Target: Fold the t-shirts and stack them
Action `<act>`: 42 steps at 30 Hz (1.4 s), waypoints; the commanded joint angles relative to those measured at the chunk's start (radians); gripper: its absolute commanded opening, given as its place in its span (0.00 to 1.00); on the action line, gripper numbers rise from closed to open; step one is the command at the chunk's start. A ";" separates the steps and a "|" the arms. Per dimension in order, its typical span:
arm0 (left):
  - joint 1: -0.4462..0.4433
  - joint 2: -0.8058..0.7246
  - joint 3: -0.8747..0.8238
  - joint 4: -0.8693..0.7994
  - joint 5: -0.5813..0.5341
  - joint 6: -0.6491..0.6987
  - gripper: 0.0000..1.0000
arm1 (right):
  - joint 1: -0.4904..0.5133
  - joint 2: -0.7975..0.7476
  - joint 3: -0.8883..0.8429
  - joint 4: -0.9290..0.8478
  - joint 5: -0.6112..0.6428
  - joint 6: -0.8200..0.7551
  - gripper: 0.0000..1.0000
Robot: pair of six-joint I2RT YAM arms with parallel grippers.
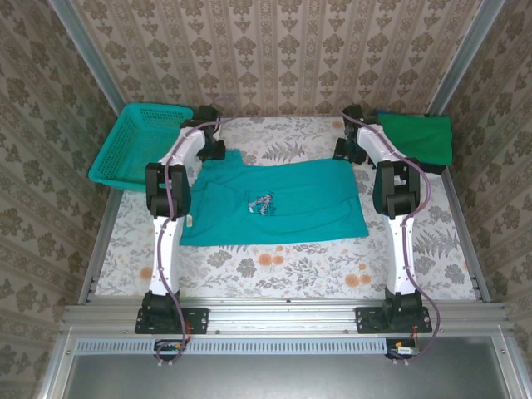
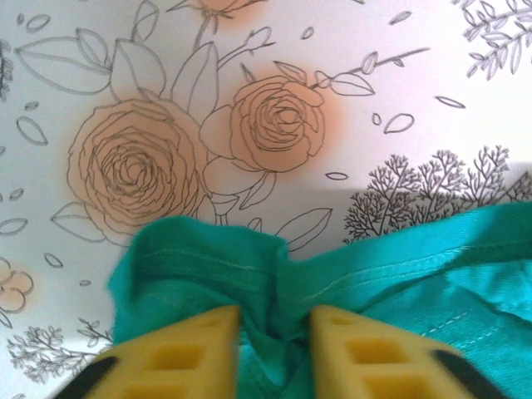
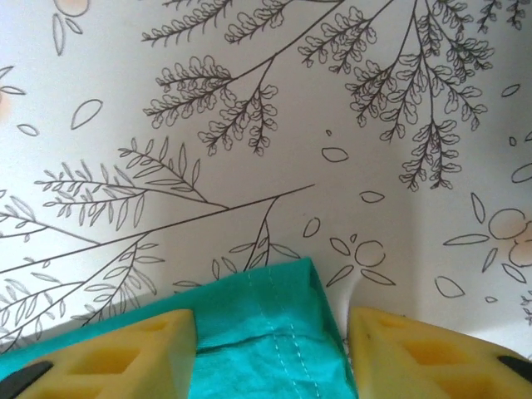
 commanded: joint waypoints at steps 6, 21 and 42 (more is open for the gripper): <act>0.006 -0.044 0.035 -0.059 0.063 0.019 0.00 | -0.012 -0.012 0.037 -0.064 -0.016 -0.022 0.19; -0.017 -0.459 -0.292 0.053 0.087 0.006 0.00 | -0.022 -0.407 -0.428 0.228 -0.118 -0.020 0.01; -0.032 -1.092 -1.212 0.382 0.090 -0.105 0.00 | -0.082 -0.676 -0.923 0.442 -0.278 0.023 0.00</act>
